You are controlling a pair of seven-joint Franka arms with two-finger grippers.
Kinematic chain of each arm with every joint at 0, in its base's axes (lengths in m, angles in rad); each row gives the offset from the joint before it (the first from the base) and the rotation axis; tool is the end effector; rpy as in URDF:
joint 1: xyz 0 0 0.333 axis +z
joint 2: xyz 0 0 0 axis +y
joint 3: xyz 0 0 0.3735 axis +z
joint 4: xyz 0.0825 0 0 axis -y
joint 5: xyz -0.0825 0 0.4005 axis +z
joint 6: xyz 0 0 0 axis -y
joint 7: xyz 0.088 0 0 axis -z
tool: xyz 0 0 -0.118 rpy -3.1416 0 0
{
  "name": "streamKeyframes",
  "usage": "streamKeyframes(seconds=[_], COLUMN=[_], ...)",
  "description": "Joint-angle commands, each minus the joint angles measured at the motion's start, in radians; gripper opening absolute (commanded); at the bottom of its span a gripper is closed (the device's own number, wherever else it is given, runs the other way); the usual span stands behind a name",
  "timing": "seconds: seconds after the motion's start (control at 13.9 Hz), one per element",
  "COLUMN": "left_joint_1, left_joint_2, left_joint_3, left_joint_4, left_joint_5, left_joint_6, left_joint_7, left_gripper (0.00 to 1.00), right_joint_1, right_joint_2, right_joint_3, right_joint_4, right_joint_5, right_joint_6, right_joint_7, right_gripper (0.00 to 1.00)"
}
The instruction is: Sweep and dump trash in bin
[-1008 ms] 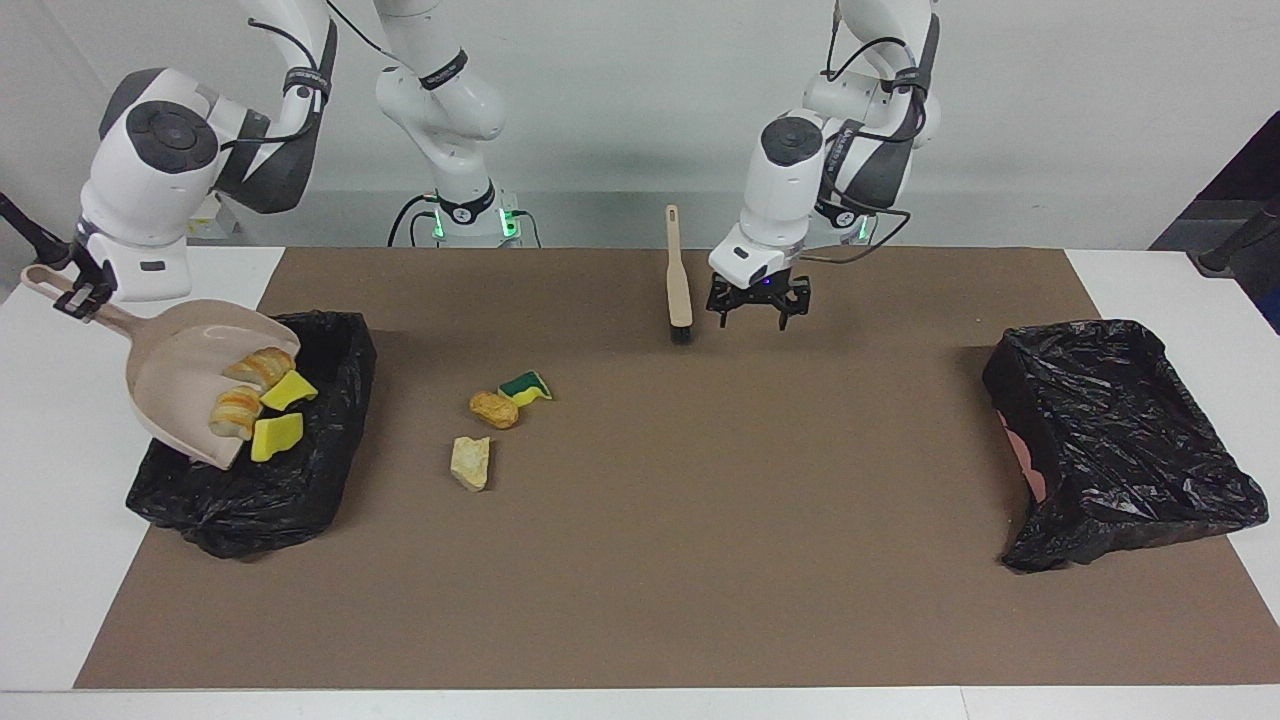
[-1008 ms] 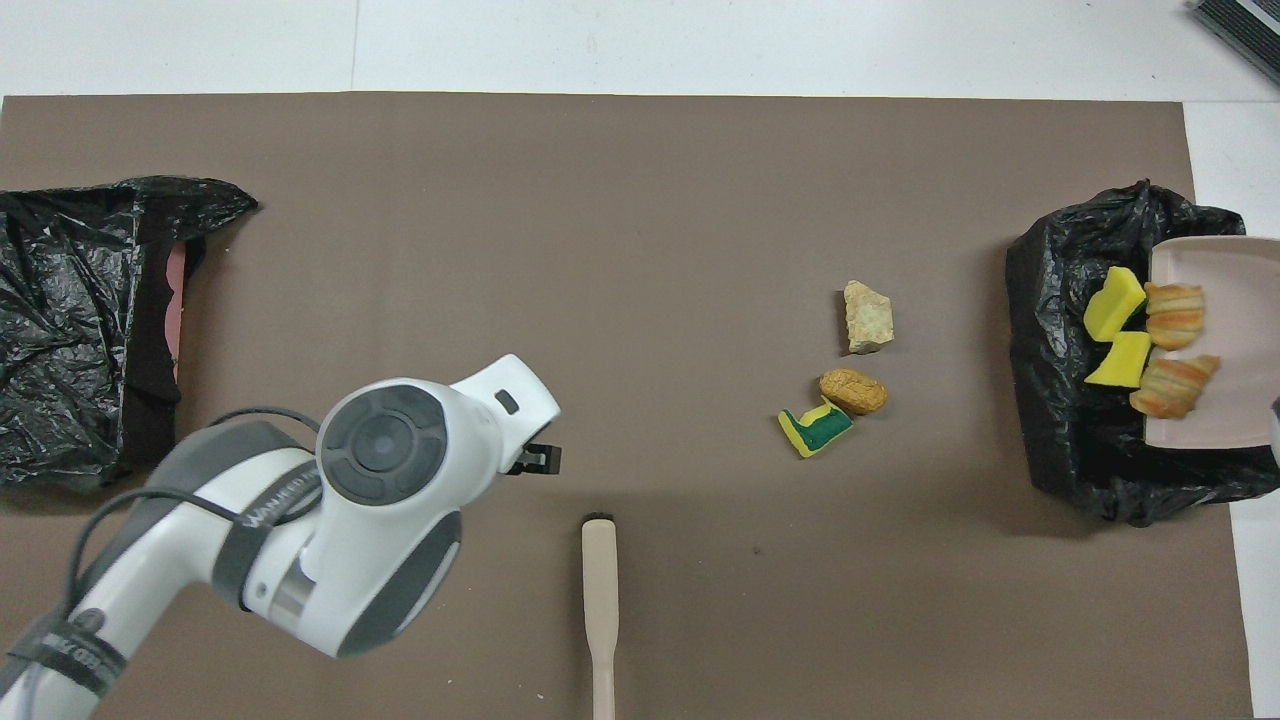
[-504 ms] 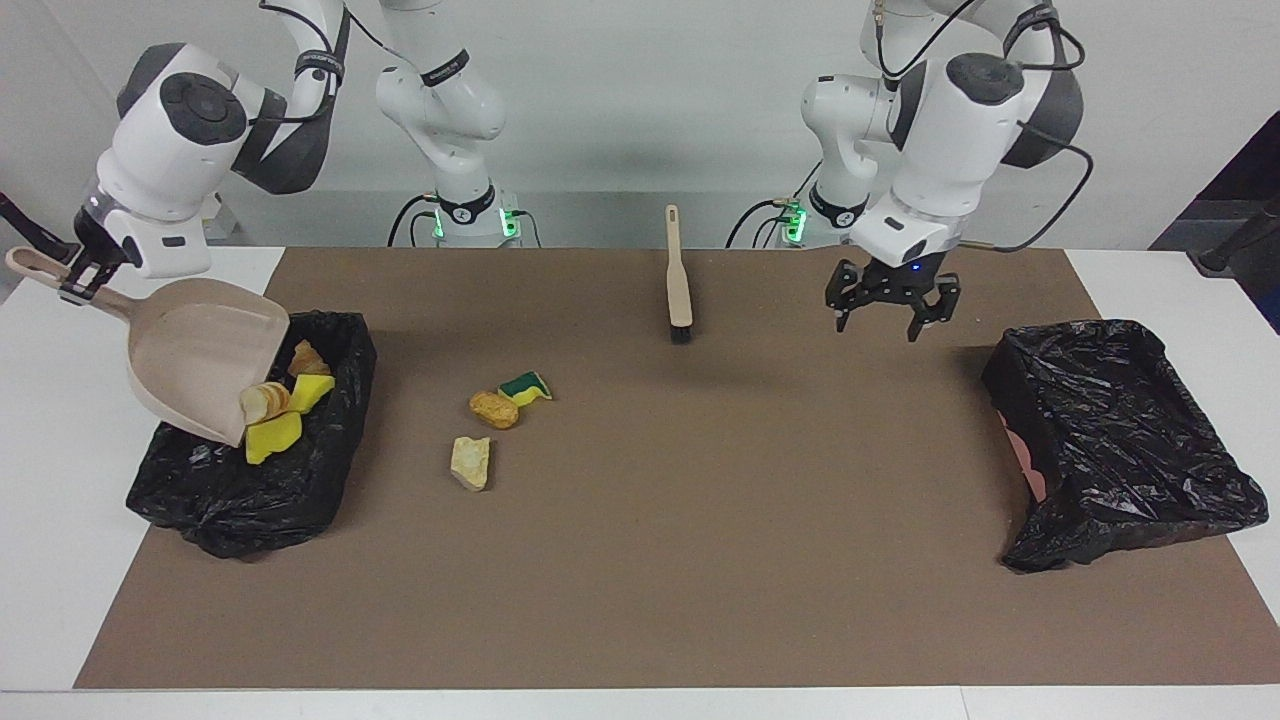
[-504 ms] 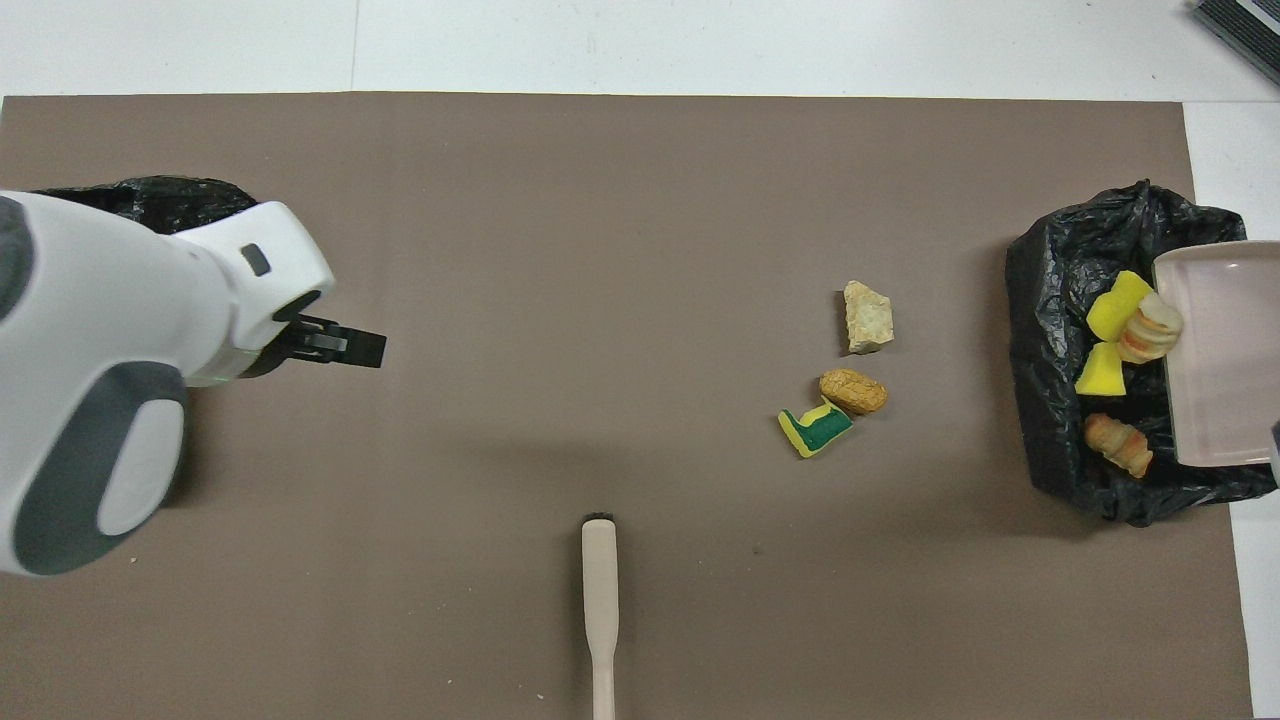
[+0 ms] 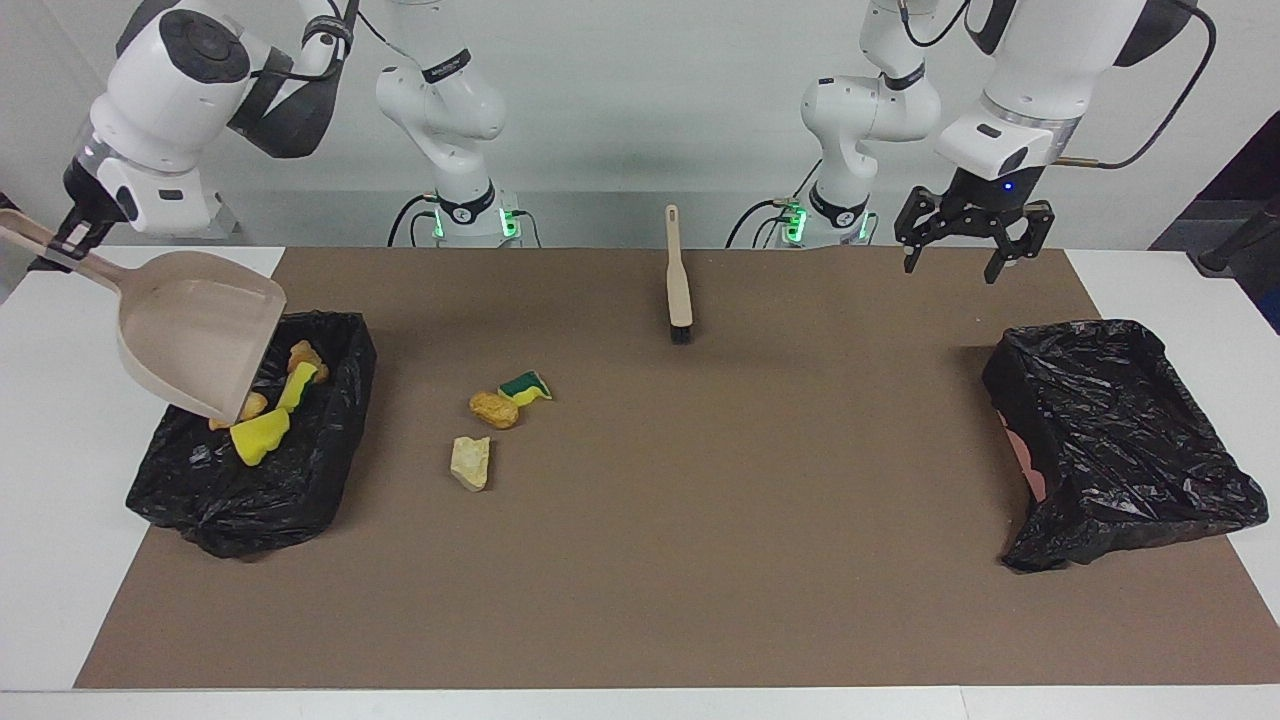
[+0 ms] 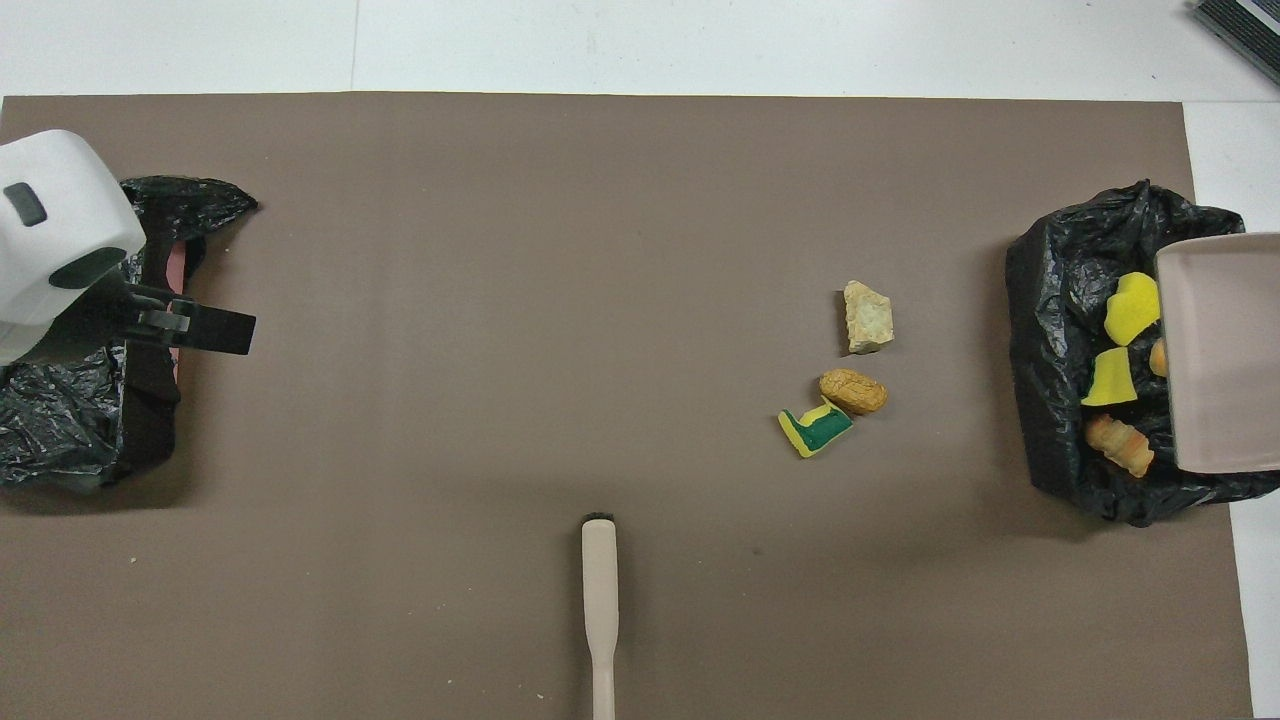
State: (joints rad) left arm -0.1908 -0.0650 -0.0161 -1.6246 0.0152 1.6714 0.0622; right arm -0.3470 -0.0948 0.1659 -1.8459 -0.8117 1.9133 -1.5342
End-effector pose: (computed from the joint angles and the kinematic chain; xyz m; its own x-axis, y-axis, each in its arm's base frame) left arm 0.5466 -0.1134 0.6906 0.9576 -0.2662 0.1103 -0.2652 -0.9639 -0.0231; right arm 0.5473 -0.1559 0.6449 0.0300 0.6915 -0.7218 0.9960 0.0401 0.0799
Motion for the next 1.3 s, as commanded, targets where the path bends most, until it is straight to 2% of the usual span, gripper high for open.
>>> streamKeyframes(seconds=[0.0, 0.14, 0.43, 0.72, 0.94, 1.22], left_joint_1=[0.02, 0.04, 0.079, 0.09, 0.09, 0.091], left_joint_2=[0.031, 0.03, 0.033, 0.025, 0.019, 0.016], left_joint_3=[0.005, 0.011, 0.01, 0.007, 0.007, 0.007], left_joint_4=[0.043, 0.045, 0.045, 0.045, 0.04, 0.037], left_joint_5=[-0.017, -0.017, -0.015, -0.004, -0.007, -0.007], left_joint_6=[-0.033, -0.032, -0.055, -0.05, -0.053, -0.059], left_joint_7=[0.027, 0.054, 0.122, 0.122, 0.12, 0.113], left_gripper=[1.0, 1.0, 1.0, 1.0, 1.0, 1.0], right_joint_1=[-0.01, -0.014, 0.02, 0.124, 0.199, 0.356], right_joint_2=[-0.006, -0.016, -0.008, 0.044, 0.107, 0.151], right_joint_3=[0.02, 0.018, 0.021, 0.023, 0.023, 0.023], right_joint_4=[-0.002, -0.021, -0.064, -0.096, -0.099, -0.098], right_joint_5=[0.142, 0.314, 0.491, 0.517, 0.598, 0.644], right_joint_6=[-0.017, -0.022, -0.042, -0.04, -0.03, -0.004], right_joint_7=[-0.015, -0.012, 0.141, 0.449, 0.679, 1.052], right_gripper=[0.0, 0.0, 0.0, 0.0, 0.0, 0.0])
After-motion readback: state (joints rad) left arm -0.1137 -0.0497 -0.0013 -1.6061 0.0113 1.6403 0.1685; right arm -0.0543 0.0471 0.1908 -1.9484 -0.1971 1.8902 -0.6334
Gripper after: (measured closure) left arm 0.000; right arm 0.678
